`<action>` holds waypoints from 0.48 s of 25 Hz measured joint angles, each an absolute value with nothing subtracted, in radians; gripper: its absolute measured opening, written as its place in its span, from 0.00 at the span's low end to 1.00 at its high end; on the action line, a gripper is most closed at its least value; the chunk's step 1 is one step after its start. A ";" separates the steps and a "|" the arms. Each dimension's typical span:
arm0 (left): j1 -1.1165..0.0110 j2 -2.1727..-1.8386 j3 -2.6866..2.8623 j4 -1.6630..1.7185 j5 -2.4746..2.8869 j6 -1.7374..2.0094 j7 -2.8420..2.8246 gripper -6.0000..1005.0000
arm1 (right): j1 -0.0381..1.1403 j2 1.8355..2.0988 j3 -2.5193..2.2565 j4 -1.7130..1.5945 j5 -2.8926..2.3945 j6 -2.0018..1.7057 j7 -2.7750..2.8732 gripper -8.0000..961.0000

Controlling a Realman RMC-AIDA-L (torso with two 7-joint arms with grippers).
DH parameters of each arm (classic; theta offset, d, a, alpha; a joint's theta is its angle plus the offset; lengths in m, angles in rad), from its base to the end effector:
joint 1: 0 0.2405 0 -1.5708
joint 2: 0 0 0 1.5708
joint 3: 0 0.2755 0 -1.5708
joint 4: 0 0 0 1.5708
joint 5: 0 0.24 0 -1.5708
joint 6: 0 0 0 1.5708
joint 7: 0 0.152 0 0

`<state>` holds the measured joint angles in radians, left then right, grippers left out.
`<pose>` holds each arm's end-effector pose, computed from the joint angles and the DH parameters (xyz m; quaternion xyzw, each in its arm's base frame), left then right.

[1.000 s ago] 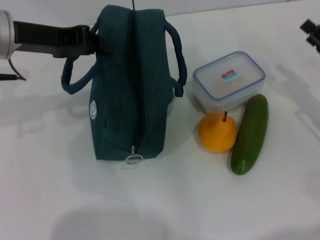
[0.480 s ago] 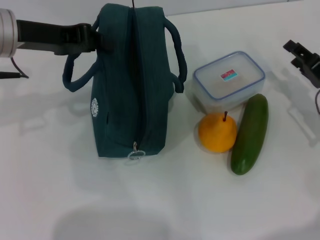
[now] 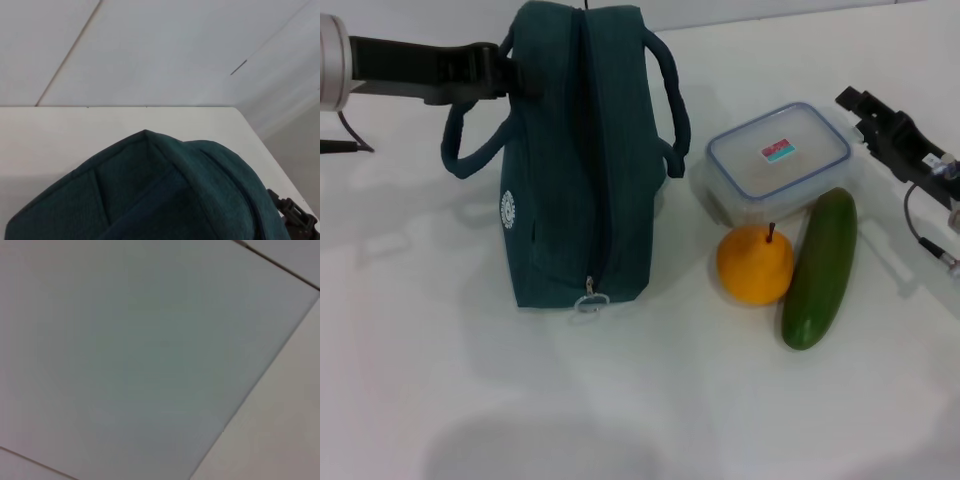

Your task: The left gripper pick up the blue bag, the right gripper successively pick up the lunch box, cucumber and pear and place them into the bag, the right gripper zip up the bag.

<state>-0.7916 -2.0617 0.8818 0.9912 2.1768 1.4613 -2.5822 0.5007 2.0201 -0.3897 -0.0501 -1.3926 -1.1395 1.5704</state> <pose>-0.1578 0.4562 0.0198 -0.8480 -0.4961 -0.1594 0.0972 0.3830 0.3700 -0.0238 -0.5427 0.6097 0.4944 0.2990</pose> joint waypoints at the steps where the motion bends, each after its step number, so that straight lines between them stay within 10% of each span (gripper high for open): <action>1: -0.791 -2.062 0.882 0.991 2.177 1.460 -2.579 0.05 | 0.503 2.021 -0.390 -0.046 -1.393 -1.135 1.569 0.70; 12: -0.787 -2.063 0.886 0.991 2.177 1.460 -2.574 0.05 | 0.523 2.024 -0.394 -0.029 -1.394 -1.117 1.564 0.69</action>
